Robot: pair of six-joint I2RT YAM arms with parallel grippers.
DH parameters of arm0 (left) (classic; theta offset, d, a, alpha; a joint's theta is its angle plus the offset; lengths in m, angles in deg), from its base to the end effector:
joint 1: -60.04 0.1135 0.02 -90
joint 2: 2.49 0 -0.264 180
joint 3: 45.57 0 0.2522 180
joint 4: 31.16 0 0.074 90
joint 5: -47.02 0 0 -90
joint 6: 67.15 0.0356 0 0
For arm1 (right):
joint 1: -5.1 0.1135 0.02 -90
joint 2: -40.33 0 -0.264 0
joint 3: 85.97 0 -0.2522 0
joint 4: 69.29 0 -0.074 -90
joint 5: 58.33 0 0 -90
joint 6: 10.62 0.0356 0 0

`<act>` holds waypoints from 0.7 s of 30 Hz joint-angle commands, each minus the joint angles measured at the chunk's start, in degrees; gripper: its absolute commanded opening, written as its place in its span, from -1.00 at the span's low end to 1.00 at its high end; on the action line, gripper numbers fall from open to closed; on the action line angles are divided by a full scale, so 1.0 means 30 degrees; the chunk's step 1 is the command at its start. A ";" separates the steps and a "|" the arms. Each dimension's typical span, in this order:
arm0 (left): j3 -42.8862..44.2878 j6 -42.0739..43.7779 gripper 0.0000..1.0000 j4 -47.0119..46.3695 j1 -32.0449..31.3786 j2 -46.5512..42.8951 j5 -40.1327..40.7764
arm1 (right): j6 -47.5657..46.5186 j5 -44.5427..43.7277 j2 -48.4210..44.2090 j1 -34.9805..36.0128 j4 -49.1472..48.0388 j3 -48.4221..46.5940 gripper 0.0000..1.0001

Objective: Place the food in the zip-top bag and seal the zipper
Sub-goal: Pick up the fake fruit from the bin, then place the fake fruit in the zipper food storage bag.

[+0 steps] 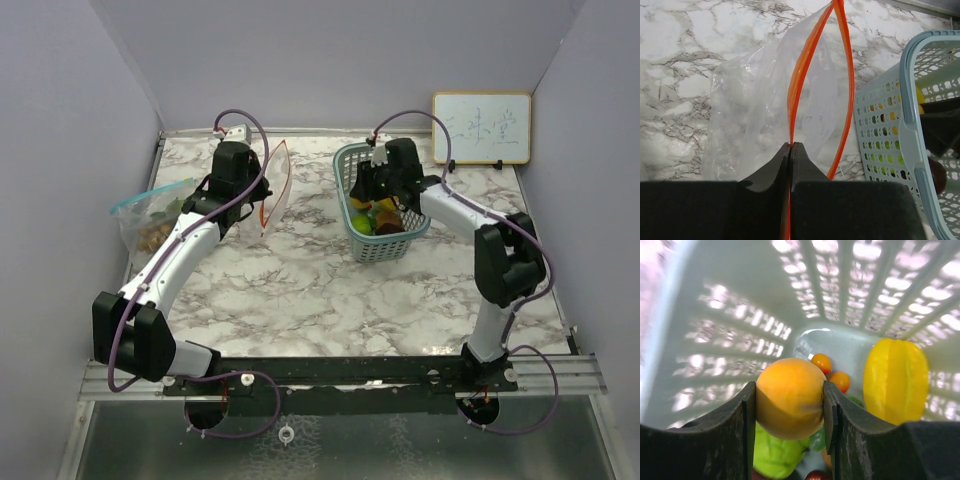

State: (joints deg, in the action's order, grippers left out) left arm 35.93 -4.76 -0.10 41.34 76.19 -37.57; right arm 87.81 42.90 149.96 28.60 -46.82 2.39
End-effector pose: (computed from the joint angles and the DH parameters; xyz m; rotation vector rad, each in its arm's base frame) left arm 0.3009 -0.0983 0.3330 -0.2207 2.0739 -0.3997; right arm 0.3929 0.1784 0.2136 -0.4070 2.2777 0.5118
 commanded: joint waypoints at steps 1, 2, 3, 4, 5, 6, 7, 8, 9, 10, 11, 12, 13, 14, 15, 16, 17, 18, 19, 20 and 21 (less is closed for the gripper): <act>0.0519 0.0052 -1.00 -0.0252 0.0108 0.0226 -0.0494 | 0.0136 0.0242 -0.2913 -0.0043 0.0834 -0.0575 -0.71; 0.0498 -0.0004 -1.00 -0.0315 0.0110 0.0226 -0.0578 | 0.0123 0.0492 -0.3217 -0.0043 0.1024 -0.0836 -0.71; 0.0452 -0.0057 -1.00 -0.0332 0.0110 0.0201 -0.0639 | 0.0055 0.0886 -0.3536 -0.0043 0.1257 -0.1085 -0.71; 0.0399 -0.0097 -1.00 -0.0407 0.0099 0.0179 -0.0680 | -0.0067 0.1448 -0.3793 -0.0046 0.1392 -0.1387 -0.71; 0.0330 -0.0135 -1.00 -0.0449 0.0108 0.0147 -0.0744 | -0.0067 0.2199 -0.4041 -0.0043 0.1537 -0.1714 -0.70; 0.0281 -0.0165 -1.00 -0.0502 0.0110 0.0095 -0.0814 | 0.0028 0.3205 -0.4285 -0.0028 0.1536 -0.2000 -0.71; 0.0275 -0.0209 -1.00 -0.0524 0.0093 0.0034 -0.0870 | 0.0285 0.4169 -0.4413 -0.0001 0.1420 -0.2296 -0.70; 0.0270 -0.0248 -1.00 -0.0563 0.0098 0.0012 -0.0926 | 0.0746 0.5326 -0.4459 0.0050 0.1167 -0.2531 -0.71; 0.0270 -0.0282 -1.00 -0.0619 0.0101 -0.0042 -0.1012 | 0.1305 0.6357 -0.4417 0.0219 0.0784 -0.2795 -0.71; 0.0237 -0.0319 -1.00 -0.0674 0.0106 -0.0082 -0.1100 | 0.1965 0.7233 -0.4324 0.0459 0.0271 -0.3086 -0.71; 0.0200 -0.0368 -1.00 -0.0710 0.0095 -0.0146 -0.1148 | 0.2651 0.8108 -0.4133 0.0727 -0.0434 -0.3303 -0.71; 0.0147 -0.0451 -1.00 -0.0769 0.0093 -0.0165 -0.1263 | 0.3462 0.8811 -0.3874 0.1009 -0.1192 -0.3558 -0.71; 0.0071 -0.0553 -1.00 -0.0868 0.0100 -0.0225 -0.1370 | 0.4366 0.9429 -0.3520 0.1323 -0.2092 -0.3732 -0.71; -0.0033 -0.0624 -1.00 -0.0932 0.0105 -0.0305 -0.1482 | 0.5339 0.9935 -0.3183 0.1582 -0.3154 -0.3857 -0.71; -0.0145 -0.0739 -1.00 -0.1039 0.0087 -0.0401 -0.1598 | 0.6431 1.0361 -0.2708 0.1819 -0.4216 -0.3986 -0.71; -0.0269 -0.0893 -1.00 -0.1151 0.0100 -0.0500 -0.1756 | 0.7604 1.0832 -0.2188 0.1970 -0.5437 -0.4141 -0.71; -0.0373 -0.1003 -1.00 -0.1246 0.0090 -0.0608 -0.1951 | 0.9000 1.1264 -0.1687 0.2091 -0.6900 -0.4204 -0.71; -0.0477 -0.1120 -1.00 -0.1342 0.0107 -0.0720 -0.2140 | 1.0485 1.1519 -0.1229 0.2183 -0.8413 -0.4150 -0.71; -0.0578 -0.1200 -1.00 -0.1416 0.0102 -0.0822 -0.2351 | 1.1861 1.1691 -0.0757 0.2242 -0.9931 -0.4103 -0.71; -0.0708 -0.1324 -1.00 -0.1517 0.0080 -0.0941 -0.2549 | 1.3044 1.1836 -0.0292 0.2330 -1.1069 -0.4214 -0.71; -0.0834 -0.1453 -1.00 -0.1625 0.0099 -0.1055 -0.2713 | 1.3785 1.1829 0.0184 0.2473 -1.1607 -0.4426 -0.71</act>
State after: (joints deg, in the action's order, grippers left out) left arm 34.91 -7.19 -2.20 41.34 75.86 -41.92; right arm 110.89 71.94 144.49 35.18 -64.20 -9.55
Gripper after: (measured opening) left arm 0.017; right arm 0.460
